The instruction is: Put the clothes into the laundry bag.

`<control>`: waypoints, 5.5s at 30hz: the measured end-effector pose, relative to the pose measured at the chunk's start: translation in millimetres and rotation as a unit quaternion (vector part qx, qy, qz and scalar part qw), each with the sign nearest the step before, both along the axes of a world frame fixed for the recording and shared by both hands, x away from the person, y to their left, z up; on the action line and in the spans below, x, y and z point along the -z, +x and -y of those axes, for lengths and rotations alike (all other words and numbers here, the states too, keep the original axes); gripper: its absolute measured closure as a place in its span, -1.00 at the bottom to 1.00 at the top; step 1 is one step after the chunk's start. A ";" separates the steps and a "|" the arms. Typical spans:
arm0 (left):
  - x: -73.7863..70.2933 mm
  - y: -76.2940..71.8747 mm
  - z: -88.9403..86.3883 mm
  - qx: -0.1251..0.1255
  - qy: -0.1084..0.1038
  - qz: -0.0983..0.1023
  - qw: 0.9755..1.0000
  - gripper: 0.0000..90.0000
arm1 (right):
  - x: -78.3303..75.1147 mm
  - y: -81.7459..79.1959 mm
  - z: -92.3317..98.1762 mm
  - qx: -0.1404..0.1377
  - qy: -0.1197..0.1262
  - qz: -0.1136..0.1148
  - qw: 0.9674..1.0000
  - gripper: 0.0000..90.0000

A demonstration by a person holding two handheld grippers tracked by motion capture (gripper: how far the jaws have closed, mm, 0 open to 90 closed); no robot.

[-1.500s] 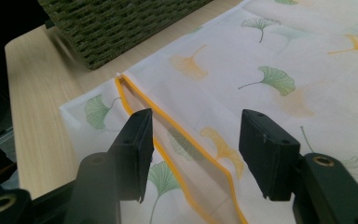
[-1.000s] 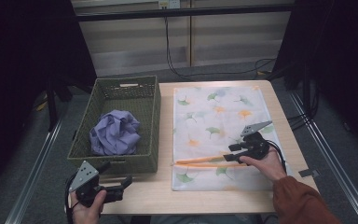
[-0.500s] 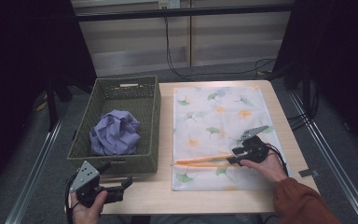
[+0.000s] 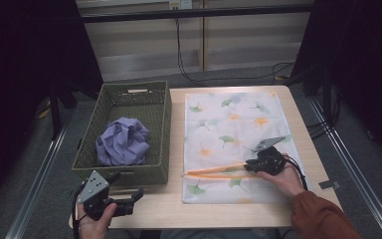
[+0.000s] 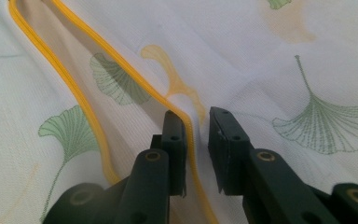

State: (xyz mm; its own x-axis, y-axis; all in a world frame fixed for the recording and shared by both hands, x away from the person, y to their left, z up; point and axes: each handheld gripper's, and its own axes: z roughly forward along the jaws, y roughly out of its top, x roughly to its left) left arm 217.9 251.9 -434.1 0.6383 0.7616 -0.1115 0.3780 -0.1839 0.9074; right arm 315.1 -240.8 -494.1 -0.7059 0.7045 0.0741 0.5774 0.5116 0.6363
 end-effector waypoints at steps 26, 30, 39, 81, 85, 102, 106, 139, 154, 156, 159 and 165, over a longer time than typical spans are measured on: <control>-0.3 0.6 -0.9 0.015 -0.003 -0.001 1.000 -0.92 | -12.0 4.6 7.8 0.021 0.091 -0.002 0.996 1.00; -0.2 0.9 0.7 0.012 0.001 -0.003 1.000 -0.90 | -17.6 2.7 7.9 0.018 0.097 0.007 0.995 1.00; 0.0 0.5 -0.3 0.017 -0.008 -0.011 1.000 -0.91 | -28.1 6.1 7.3 0.021 0.113 0.032 0.993 1.00; -1.5 0.0 -2.3 0.014 -0.018 0.001 1.000 -0.94 | -80.2 25.2 0.6 0.039 0.168 0.120 0.978 1.00; -1.8 -0.3 -2.5 0.014 -0.019 0.002 1.000 -0.94 | -84.7 27.4 -1.6 0.041 0.180 0.129 0.974 1.00; -14.4 -0.7 -6.8 -0.006 -0.001 0.018 1.000 -0.85 | -94.5 30.7 -2.1 0.037 0.209 0.142 0.967 1.00; -18.7 12.3 -16.8 -0.012 0.014 0.001 1.000 -0.86 | -94.2 30.7 -2.9 0.035 0.207 0.139 0.968 1.00; -69.1 125.4 -32.3 -0.075 0.052 -0.012 0.996 -0.83 | -90.7 32.1 -2.9 0.025 0.205 0.124 0.971 1.00; -52.2 178.3 -39.2 -0.074 0.098 -0.071 0.990 -0.83 | -87.8 33.5 -3.9 0.017 0.203 0.117 0.972 1.00; -48.8 185.6 -40.8 -0.068 0.096 -0.098 0.988 -0.82 | -87.7 33.3 -4.6 0.016 0.202 0.117 0.972 1.00; -41.4 194.5 -42.3 -0.077 0.113 -0.102 0.985 -0.78 | -87.8 33.2 -5.0 0.015 0.203 0.116 0.972 1.00; -29.4 202.7 -43.0 -0.074 0.121 -0.115 0.983 -0.83 | -87.0 33.5 -5.0 0.014 0.202 0.113 0.973 1.00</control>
